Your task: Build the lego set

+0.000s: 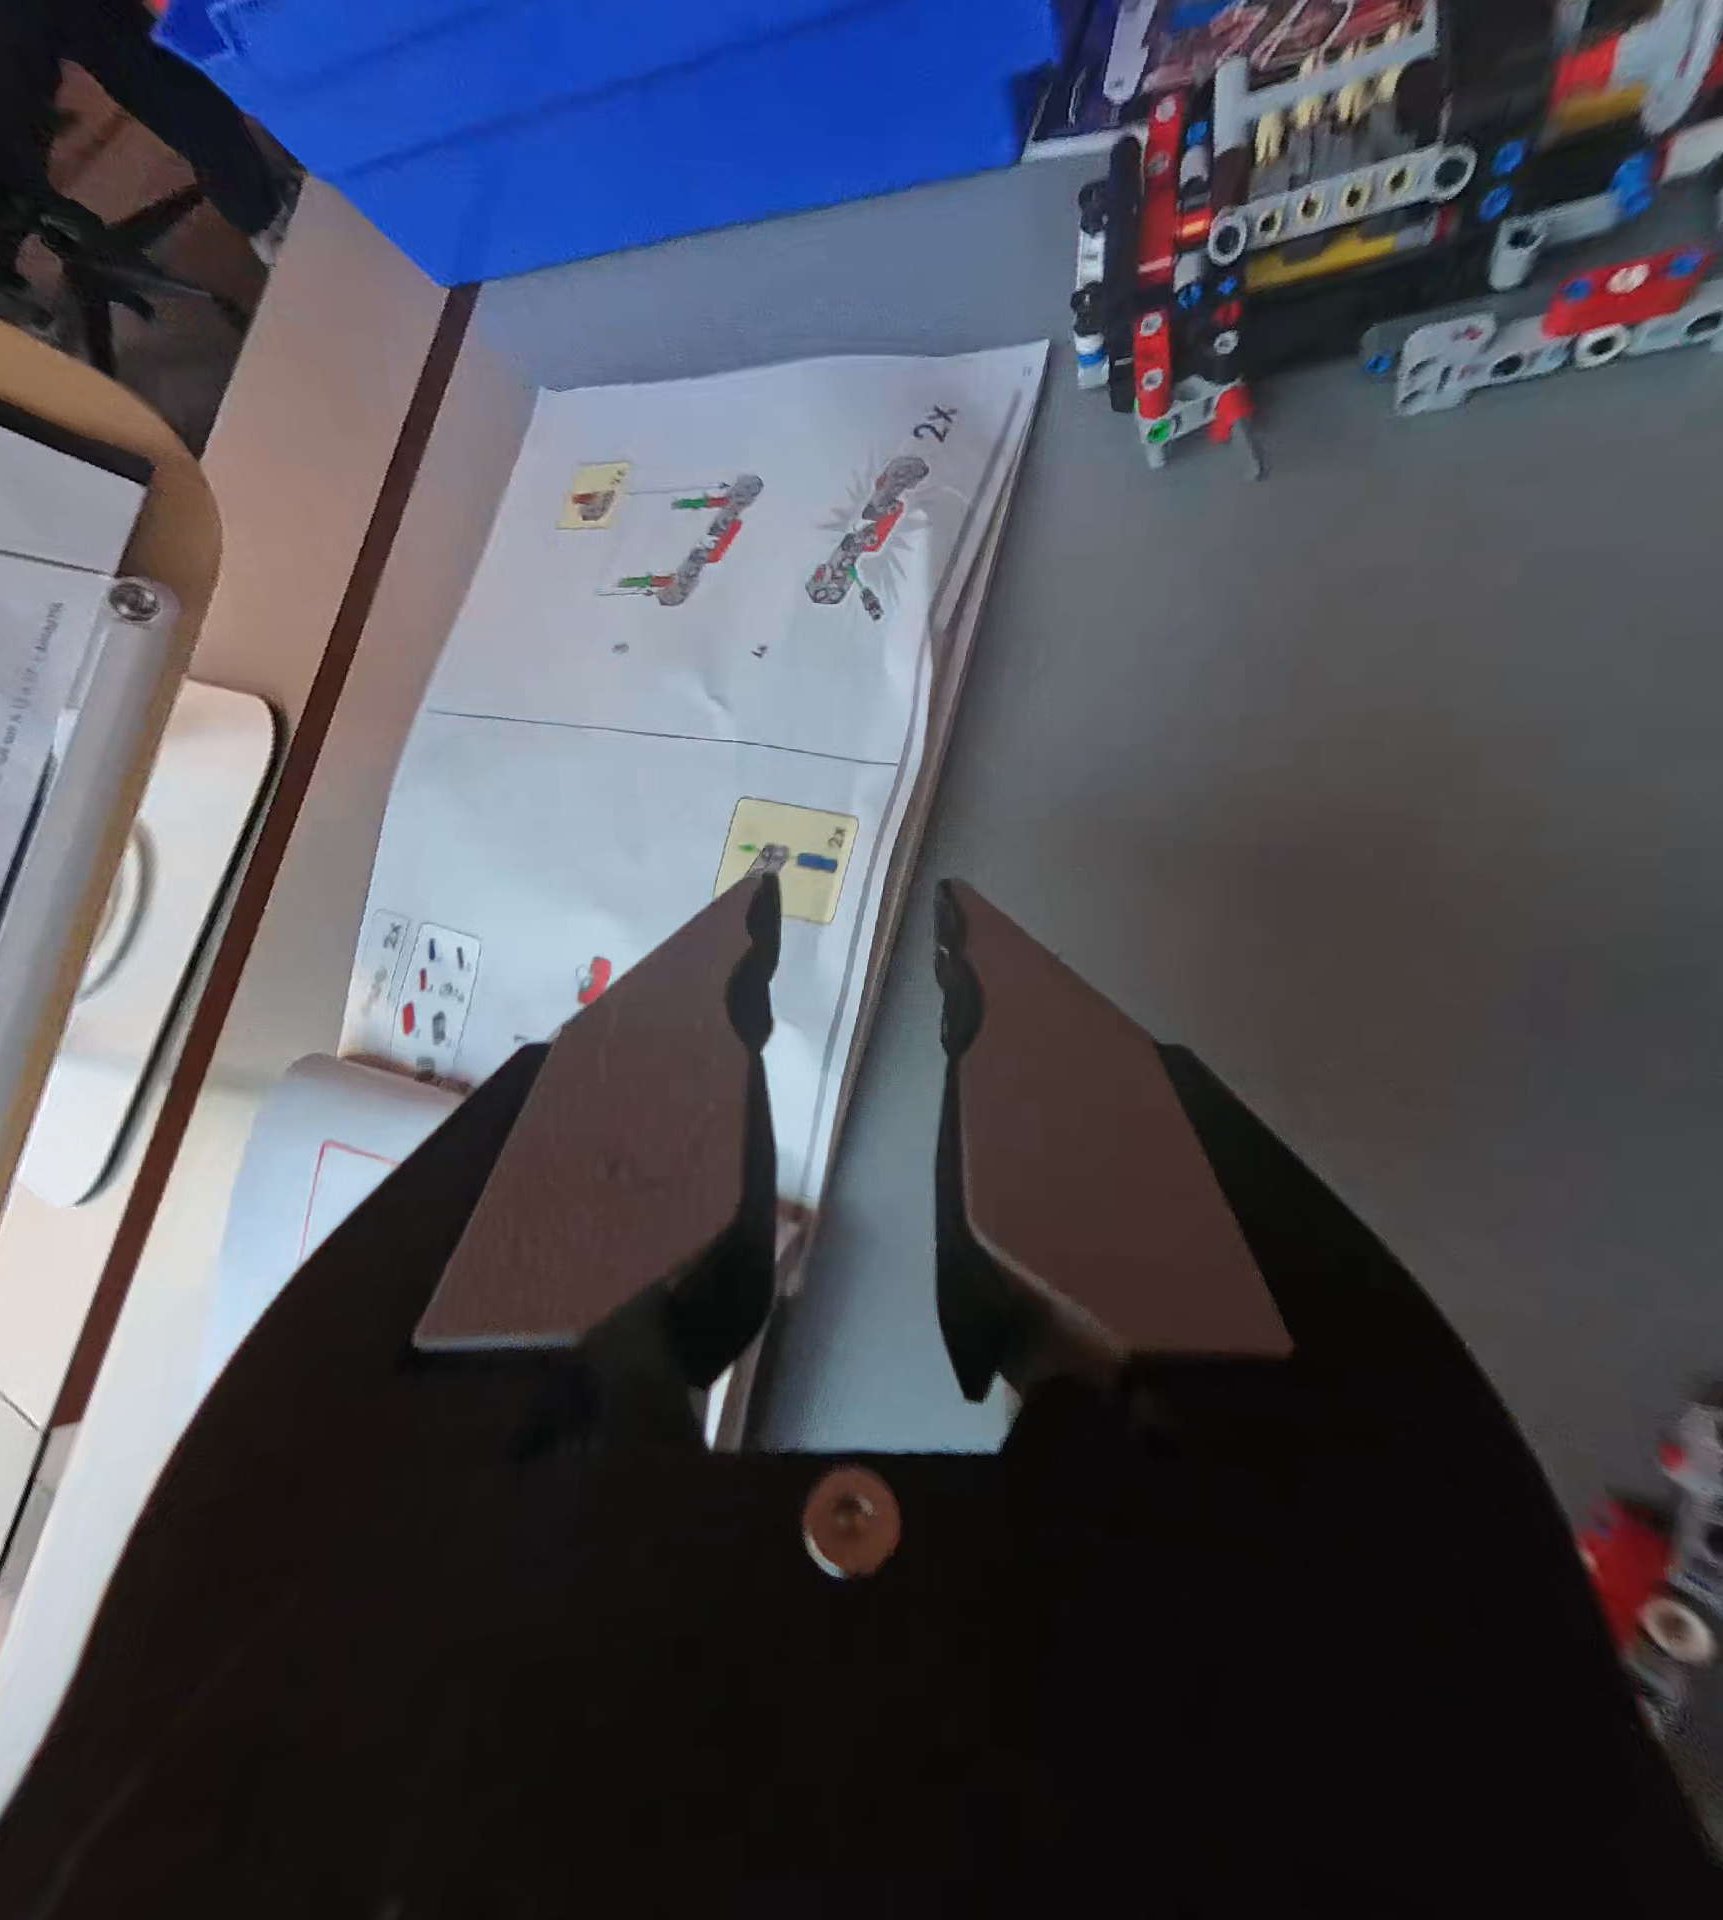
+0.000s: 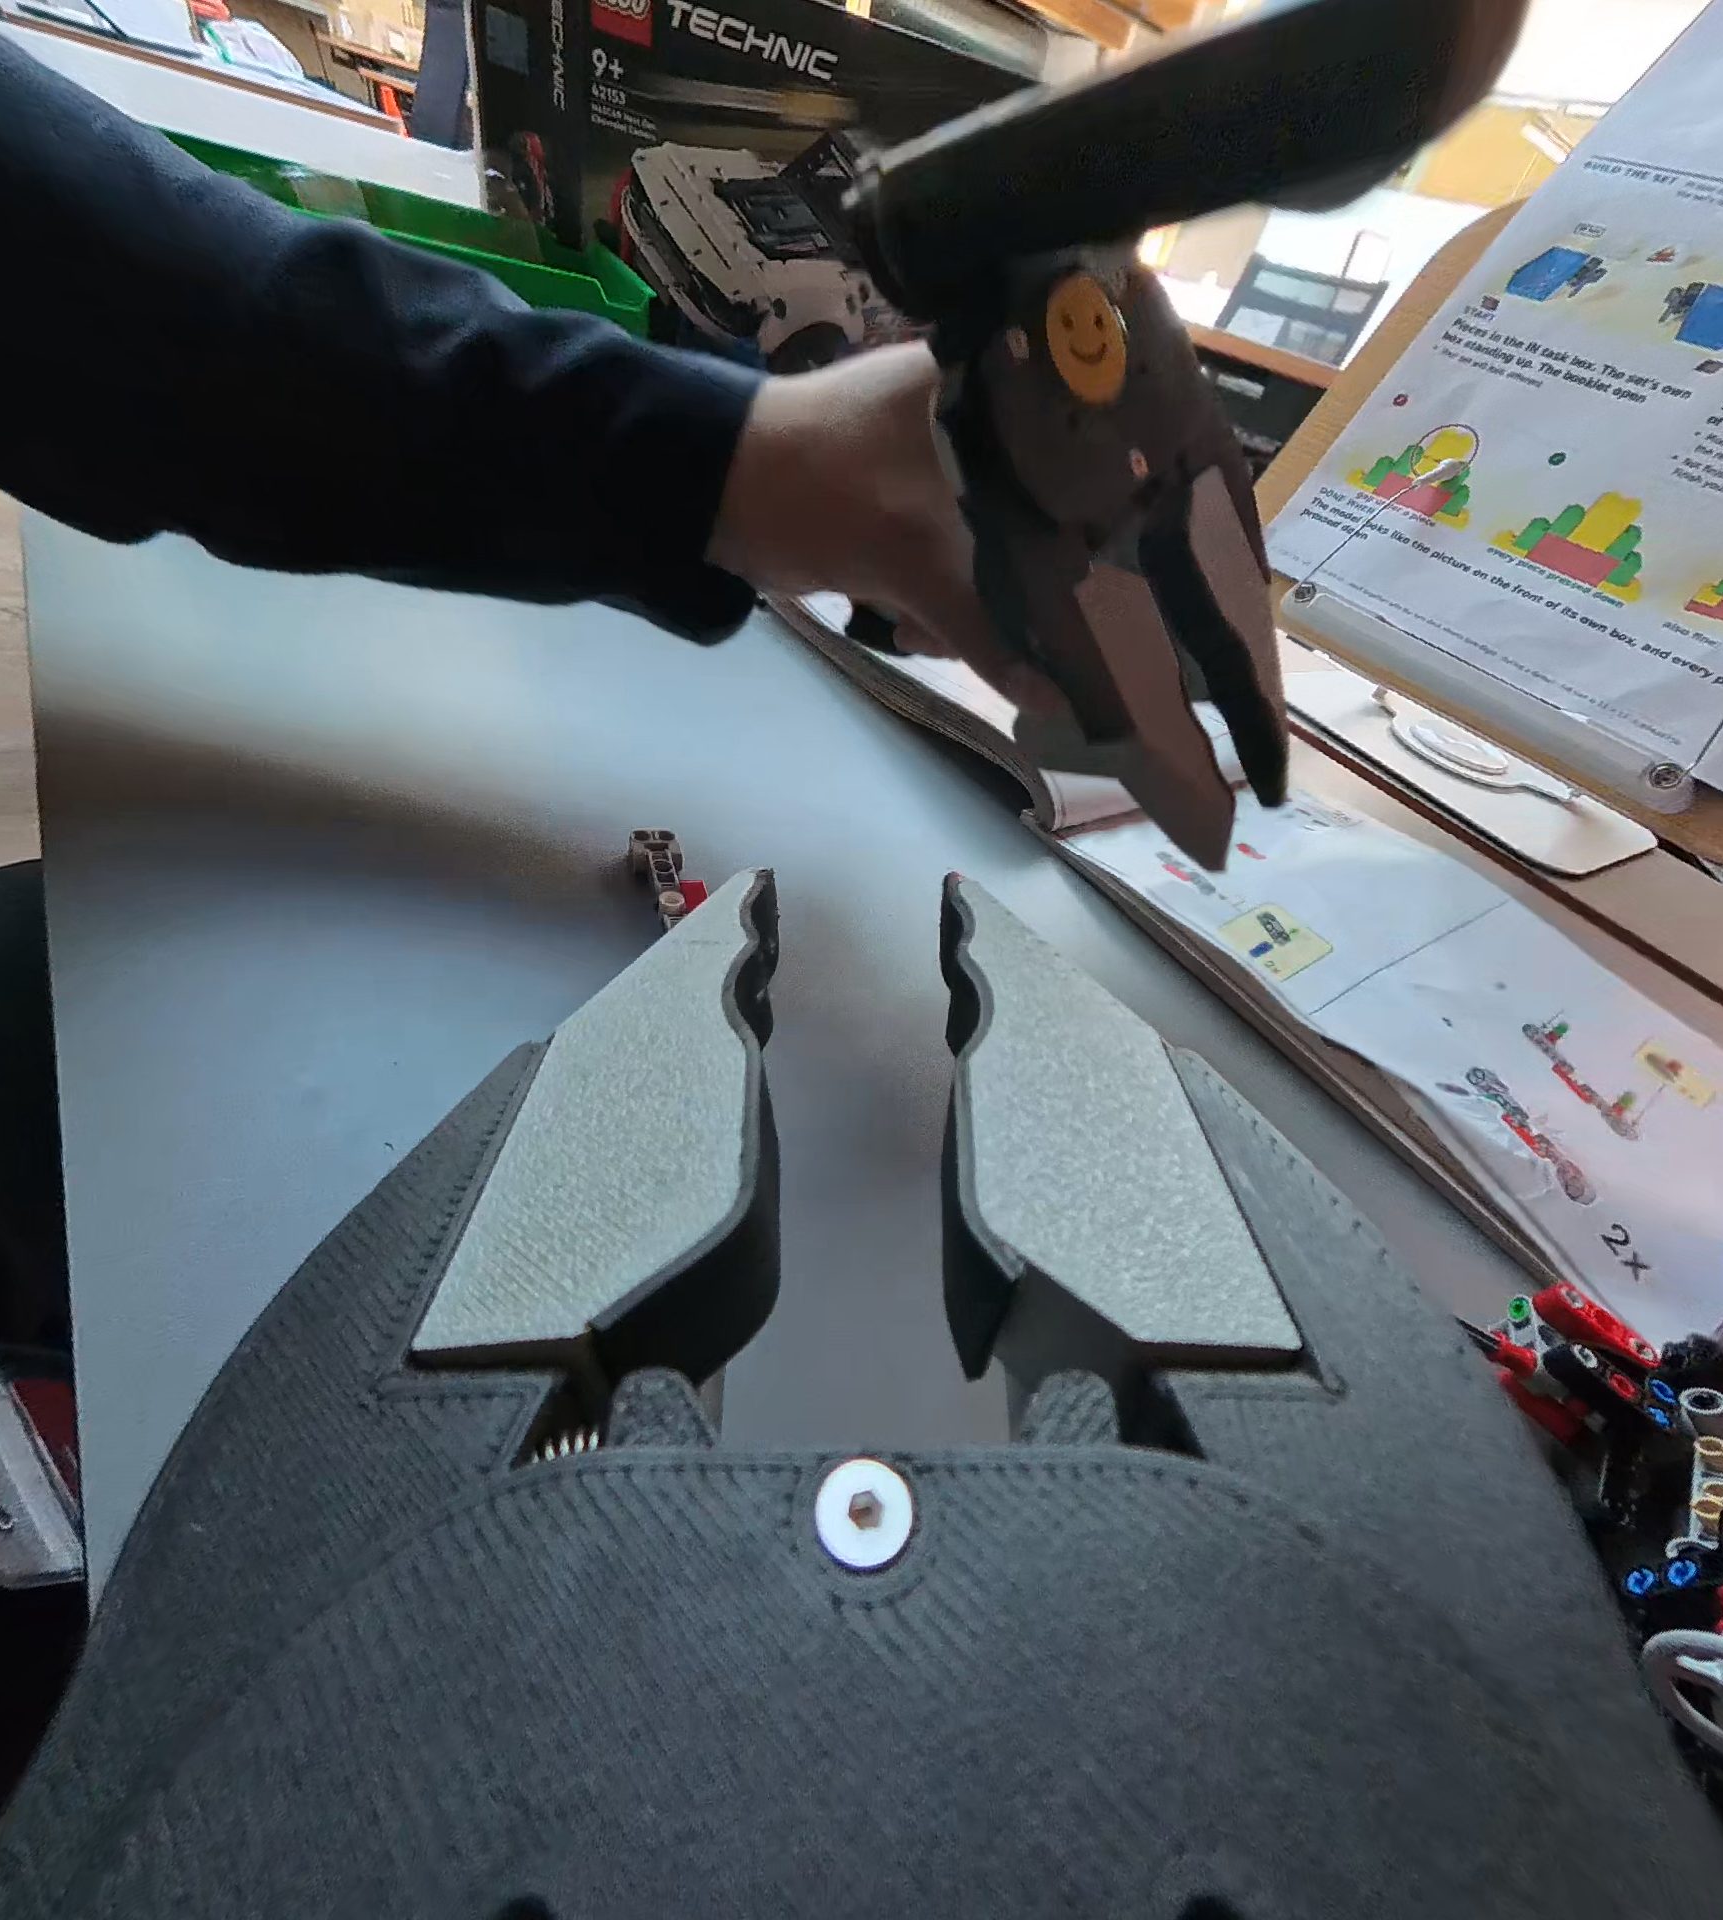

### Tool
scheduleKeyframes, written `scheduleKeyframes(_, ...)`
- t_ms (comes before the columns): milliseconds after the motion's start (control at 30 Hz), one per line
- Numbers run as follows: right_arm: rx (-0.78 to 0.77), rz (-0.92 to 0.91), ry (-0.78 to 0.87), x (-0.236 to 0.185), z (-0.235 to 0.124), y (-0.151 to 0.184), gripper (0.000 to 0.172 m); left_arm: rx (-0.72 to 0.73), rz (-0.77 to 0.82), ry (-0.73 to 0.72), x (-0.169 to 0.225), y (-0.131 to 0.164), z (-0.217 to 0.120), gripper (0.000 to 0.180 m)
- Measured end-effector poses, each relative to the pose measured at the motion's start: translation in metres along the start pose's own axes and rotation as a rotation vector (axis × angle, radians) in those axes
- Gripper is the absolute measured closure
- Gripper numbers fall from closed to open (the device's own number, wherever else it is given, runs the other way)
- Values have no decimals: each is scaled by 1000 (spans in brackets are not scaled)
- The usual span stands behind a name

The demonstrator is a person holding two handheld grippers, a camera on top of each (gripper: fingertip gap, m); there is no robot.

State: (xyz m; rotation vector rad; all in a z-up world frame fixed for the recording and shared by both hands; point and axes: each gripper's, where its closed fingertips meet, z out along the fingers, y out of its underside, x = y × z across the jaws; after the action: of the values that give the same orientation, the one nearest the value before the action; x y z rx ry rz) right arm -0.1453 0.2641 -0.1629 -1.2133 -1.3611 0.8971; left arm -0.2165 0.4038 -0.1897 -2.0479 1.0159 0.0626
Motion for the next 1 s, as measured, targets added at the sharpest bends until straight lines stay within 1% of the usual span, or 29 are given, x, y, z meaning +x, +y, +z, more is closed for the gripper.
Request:
scheduleKeyframes(67, -3, -4, 2, 0, 0, 0, 143, 14, -60, 7, -4, 2, -26, 151)
scheduleKeyframes(167, -7, -13, 2, -1, 0, 1, 143, 2, -146, -24, -9, 25, -75, 147)
scheduleKeyframes(333, -22, -23, -2, -3, 2, 2, 142, -24, -265, -109, 8, 88, -164, 144)
scheduleKeyframes(467, -38, -17, -5, -4, 5, 4, 141, -38, -419, -168, 27, 142, -217, 143)
scheduleKeyframes(567, -53, -19, -15, -6, 9, 5, 141, 10, -506, -187, 45, 165, -236, 144)
scheduleKeyframes(633, -65, -35, -20, -9, 10, 6, 141, 41, -543, -190, 58, 176, -240, 145)
scheduleKeyframes(700, -75, -53, -19, -10, 12, 7, 141, 41, -592, -181, 70, 188, -239, 144)
scheduleKeyframes(767, -79, -60, -16, -11, 12, 8, 140, 57, -628, -170, 80, 193, -240, 144)
scheduleKeyframes(900, -68, -54, -8, -10, 10, 6, 139, 15, -674, -212, 86, 214, -253, 146)
scheduleKeyframes(1000, -59, -54, -3, -10, 8, 5, 140, -46, -707, -266, 81, 236, -272, 156)
